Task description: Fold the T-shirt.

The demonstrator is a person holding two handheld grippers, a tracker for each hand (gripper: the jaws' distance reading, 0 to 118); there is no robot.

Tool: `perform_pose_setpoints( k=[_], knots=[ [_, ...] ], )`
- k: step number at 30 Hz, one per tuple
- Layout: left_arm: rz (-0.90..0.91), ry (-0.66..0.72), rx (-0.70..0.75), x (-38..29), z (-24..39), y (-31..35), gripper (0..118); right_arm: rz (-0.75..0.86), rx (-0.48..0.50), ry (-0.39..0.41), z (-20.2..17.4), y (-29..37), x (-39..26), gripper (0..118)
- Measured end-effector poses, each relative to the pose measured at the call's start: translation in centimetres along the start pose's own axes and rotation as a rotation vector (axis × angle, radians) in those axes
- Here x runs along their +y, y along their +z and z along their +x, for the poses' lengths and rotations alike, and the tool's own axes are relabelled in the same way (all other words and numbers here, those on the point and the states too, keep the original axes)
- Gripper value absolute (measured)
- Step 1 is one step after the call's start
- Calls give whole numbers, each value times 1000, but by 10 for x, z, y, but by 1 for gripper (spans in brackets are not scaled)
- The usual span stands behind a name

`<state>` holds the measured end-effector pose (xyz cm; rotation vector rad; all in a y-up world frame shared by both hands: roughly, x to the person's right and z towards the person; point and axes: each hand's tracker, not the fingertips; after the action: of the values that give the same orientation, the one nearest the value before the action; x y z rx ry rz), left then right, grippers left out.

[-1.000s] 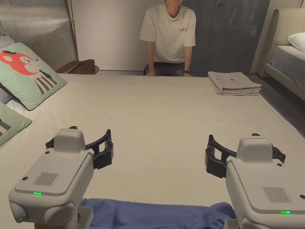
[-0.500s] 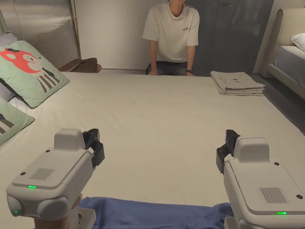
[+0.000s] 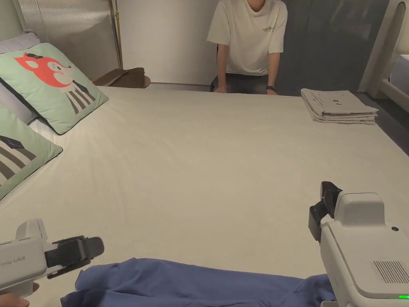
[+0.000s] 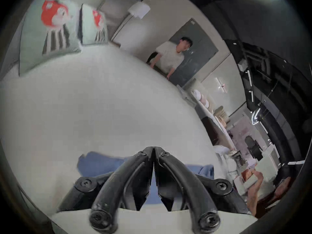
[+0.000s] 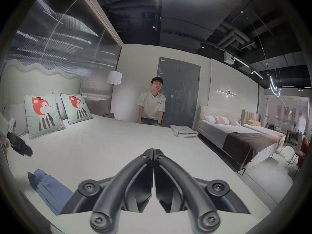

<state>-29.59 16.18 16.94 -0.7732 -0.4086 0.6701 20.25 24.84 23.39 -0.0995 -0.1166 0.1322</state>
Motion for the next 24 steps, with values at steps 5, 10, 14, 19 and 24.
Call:
perform_pose_setpoints(
  k=[5, 10, 14, 19, 24],
  knots=[
    [-65, 92, 46, -11, -45, 3, 70, -28, 8, 6, -10, -6, -8, 0],
    [-94, 106, 110, -25, -68, -4, 109, -51, 22, 16, -18, -10, -13, 0],
    [-112, 172, 78, -29, -89, -11, 109, -63, 28, 24, -20, -11, -15, 0],
    [-111, 167, 74, -36, -93, -23, 71, -81, 24, 31, -16, -13, -18, 0],
    [-127, 170, 51, -37, -83, -38, 55, -94, 12, 33, -10, -14, -20, 0]
  ],
)
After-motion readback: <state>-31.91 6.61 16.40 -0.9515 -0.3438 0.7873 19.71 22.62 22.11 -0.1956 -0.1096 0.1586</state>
